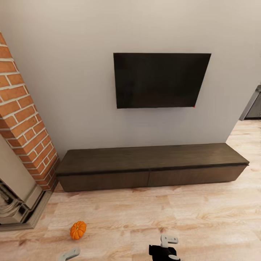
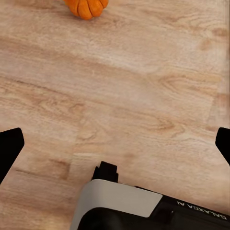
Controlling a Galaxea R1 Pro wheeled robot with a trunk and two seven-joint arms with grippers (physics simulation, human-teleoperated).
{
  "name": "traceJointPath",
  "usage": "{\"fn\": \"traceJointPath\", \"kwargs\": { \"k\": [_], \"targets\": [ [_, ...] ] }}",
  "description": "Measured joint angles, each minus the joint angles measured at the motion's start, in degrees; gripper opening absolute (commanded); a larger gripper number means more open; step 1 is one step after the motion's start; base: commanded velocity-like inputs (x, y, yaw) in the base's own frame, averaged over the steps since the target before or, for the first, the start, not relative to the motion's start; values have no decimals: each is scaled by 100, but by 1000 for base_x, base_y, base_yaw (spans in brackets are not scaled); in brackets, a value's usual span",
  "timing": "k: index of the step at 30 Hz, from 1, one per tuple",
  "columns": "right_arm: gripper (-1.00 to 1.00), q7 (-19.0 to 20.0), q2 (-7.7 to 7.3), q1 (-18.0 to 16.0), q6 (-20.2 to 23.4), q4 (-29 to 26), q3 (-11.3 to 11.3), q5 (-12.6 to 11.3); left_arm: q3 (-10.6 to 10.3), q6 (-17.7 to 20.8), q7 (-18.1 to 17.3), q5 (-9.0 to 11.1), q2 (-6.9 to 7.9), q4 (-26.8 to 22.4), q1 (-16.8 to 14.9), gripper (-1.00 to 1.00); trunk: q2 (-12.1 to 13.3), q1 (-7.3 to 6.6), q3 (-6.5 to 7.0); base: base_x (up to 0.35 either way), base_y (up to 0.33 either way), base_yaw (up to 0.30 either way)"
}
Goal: Place each of the two pumpkins and all three candles from the living room inside a cabinet in the living room (use any cabinet), then make sure every cabinet is closed, and position the cauldron so it is next to a table in the living room.
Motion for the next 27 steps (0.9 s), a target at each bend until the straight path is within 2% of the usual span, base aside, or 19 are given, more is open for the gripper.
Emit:
{"fn": "traceJointPath", "kwargs": {
  "k": [15, 27],
  "targets": [
    [100, -5, -2, 0, -7, 5, 14, 21, 8, -1, 0, 2, 0, 0, 0, 100, 0, 0, -1, 115, -90, -3],
    [100, 0, -2, 0, -1, 5, 5, 11, 23, 0, 0, 4, 0, 0, 0, 100, 0, 0, -1, 38, 24, 0]
  ]
}}
